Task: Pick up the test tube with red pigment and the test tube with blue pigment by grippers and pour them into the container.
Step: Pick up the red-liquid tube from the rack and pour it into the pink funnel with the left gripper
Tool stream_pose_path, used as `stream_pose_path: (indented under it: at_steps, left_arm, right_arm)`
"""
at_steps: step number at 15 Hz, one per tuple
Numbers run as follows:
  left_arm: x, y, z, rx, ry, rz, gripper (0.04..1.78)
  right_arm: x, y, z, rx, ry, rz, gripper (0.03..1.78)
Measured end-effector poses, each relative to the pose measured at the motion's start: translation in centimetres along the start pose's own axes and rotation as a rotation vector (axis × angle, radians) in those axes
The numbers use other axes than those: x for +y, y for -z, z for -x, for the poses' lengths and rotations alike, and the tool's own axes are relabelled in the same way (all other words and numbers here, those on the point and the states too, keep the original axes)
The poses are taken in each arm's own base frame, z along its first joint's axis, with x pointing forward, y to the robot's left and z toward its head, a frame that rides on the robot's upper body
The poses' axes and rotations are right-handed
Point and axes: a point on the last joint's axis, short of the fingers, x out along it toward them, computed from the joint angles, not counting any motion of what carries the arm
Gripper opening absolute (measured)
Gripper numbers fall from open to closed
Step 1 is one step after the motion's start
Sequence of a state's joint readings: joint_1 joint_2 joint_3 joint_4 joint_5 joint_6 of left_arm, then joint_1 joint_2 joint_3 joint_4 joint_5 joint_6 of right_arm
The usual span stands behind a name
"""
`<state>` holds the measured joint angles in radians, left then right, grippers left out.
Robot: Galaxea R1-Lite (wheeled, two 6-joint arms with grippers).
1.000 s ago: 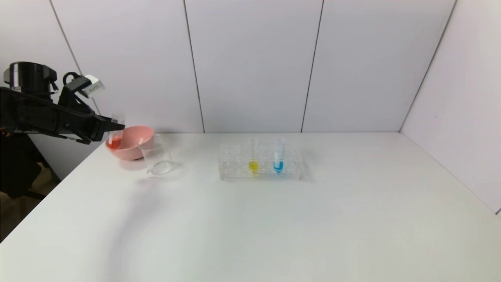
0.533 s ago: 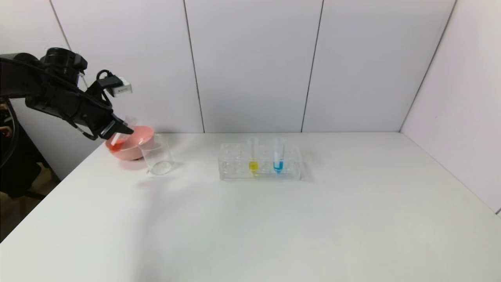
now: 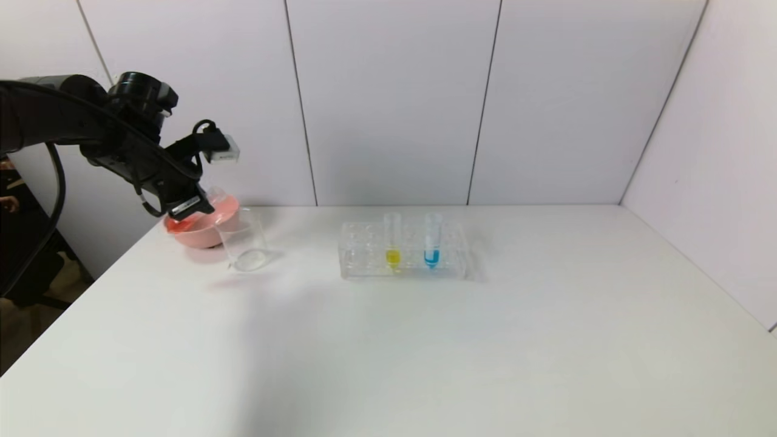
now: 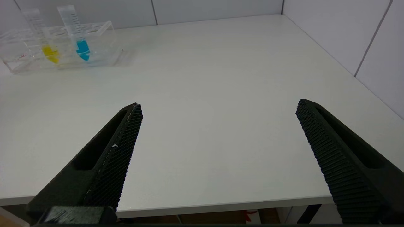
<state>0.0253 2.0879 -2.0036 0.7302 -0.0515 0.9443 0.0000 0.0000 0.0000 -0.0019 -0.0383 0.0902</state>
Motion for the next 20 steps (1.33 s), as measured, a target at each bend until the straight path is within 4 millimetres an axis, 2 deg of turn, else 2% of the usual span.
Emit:
stream_pose_path:
  at_steps: [6, 20]
  left_arm:
    - [-0.8, -1.5, -1.1, 0.114, -0.103, -0.098, 0.42]
    - [-1.3, -1.2, -2.3, 0.168, -0.074, -0.17, 0.42]
  right_arm:
    - [0.0, 0.0, 0.0, 0.0, 0.0, 0.0, 1.77]
    - [0.0, 0.0, 0.0, 0.0, 0.0, 0.0, 1.77]
